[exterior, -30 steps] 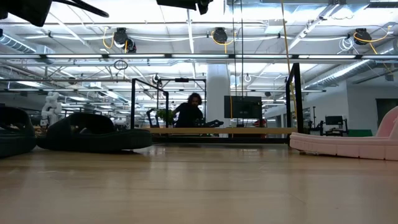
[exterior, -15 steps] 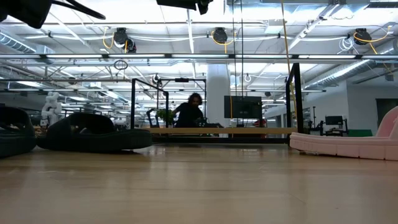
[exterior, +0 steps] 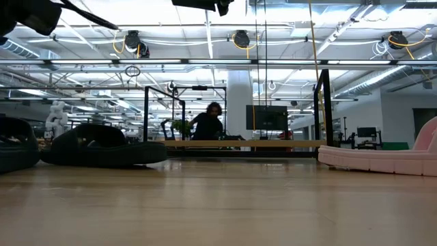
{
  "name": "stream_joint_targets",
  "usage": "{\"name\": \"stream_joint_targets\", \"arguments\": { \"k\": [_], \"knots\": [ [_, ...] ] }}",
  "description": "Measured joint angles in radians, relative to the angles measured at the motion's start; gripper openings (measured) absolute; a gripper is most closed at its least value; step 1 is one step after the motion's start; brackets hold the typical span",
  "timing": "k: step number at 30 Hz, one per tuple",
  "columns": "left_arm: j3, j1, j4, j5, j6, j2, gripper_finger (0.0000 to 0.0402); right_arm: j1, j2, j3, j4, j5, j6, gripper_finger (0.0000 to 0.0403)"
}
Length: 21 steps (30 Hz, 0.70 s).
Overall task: Pick and place slides into the shelf
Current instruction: Put the bottom black slipper on the shelf
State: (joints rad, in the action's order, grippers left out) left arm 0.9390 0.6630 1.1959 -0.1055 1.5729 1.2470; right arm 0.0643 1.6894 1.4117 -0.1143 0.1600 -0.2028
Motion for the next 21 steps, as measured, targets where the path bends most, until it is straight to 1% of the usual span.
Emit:
{"name": "stream_joint_targets", "arguments": {
  "k": [12,18,21],
  "knots": [
    [0.000,-0.007,0.030,-0.003,-0.005,0.000,0.0086,0.000,0.000,0.000,0.000,0.000,0.000,0.0096],
    [0.000,-0.008,0.014,-0.011,-0.027,0.000,0.0086,0.000,0.000,0.000,0.000,0.000,0.000,0.0096],
    [0.000,-0.008,-0.007,-0.030,-0.069,-0.001,0.0086,0.000,0.000,0.000,0.000,0.000,0.000,0.0096]
  ]
}}
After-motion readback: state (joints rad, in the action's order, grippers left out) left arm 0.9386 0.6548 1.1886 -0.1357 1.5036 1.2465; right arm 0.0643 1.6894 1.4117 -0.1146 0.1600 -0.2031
